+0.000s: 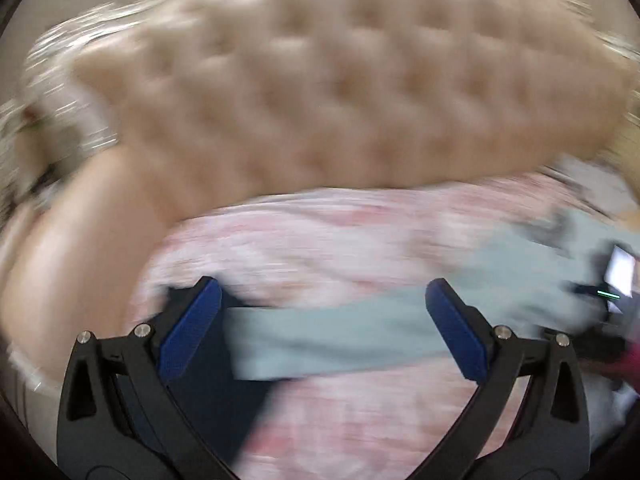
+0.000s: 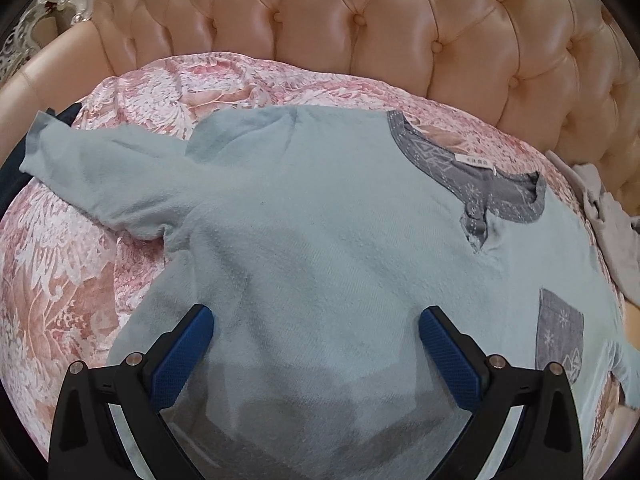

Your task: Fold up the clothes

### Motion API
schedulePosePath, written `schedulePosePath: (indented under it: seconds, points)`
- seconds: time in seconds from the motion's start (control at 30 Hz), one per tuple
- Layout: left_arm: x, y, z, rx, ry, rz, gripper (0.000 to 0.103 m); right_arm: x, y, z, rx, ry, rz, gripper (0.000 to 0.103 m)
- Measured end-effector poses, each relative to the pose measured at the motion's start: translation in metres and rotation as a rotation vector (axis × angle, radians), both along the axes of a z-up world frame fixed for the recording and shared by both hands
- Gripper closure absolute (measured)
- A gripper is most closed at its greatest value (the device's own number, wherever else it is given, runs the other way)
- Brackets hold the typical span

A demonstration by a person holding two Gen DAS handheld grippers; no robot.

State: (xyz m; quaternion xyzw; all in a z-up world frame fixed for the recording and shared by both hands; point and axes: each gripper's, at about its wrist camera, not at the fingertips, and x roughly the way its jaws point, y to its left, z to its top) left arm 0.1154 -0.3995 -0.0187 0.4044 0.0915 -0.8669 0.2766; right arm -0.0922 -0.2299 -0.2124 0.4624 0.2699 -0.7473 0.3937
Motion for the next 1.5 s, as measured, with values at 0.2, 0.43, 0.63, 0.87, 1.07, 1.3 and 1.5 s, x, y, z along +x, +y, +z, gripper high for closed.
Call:
schedulePosePath:
  seconds: [0.2, 0.43, 0.63, 0.87, 1.07, 1.3, 1.5]
  points:
    - [-0.099, 0.056, -0.085, 0.137, -0.106, -0.072, 0.0, -0.002, 0.033, 0.037, -0.073, 0.067, -0.036, 0.0]
    - [-0.117, 0.039, -0.144, 0.185, -0.191, 0.057, 0.0, -0.014, 0.097, 0.026, 0.067, 0.147, -0.053, 0.0]
    - [-0.051, 0.004, -0.166, 0.162, -0.204, 0.16, 0.0, -0.035, 0.134, 0.009, -0.101, 0.025, -0.174, 0.0]
    - [-0.004, -0.031, -0.14, 0.149, -0.098, 0.26, 0.0, -0.033, 0.138, 0.006, -0.109, 0.037, -0.18, 0.0]
    - [0.034, -0.075, -0.154, 0.278, -0.095, 0.392, 0.001, -0.035, 0.135, 0.007, -0.106, 0.035, -0.185, 0.0]
    - [0.005, -0.077, -0.127, 0.138, -0.095, 0.32, 0.001, -0.034, 0.135, 0.006, -0.108, 0.043, -0.191, 0.0]
    - [0.004, -0.14, -0.159, 0.256, -0.161, 0.403, 0.001, -0.035, 0.134, 0.006, -0.101, 0.037, -0.188, 0.0]
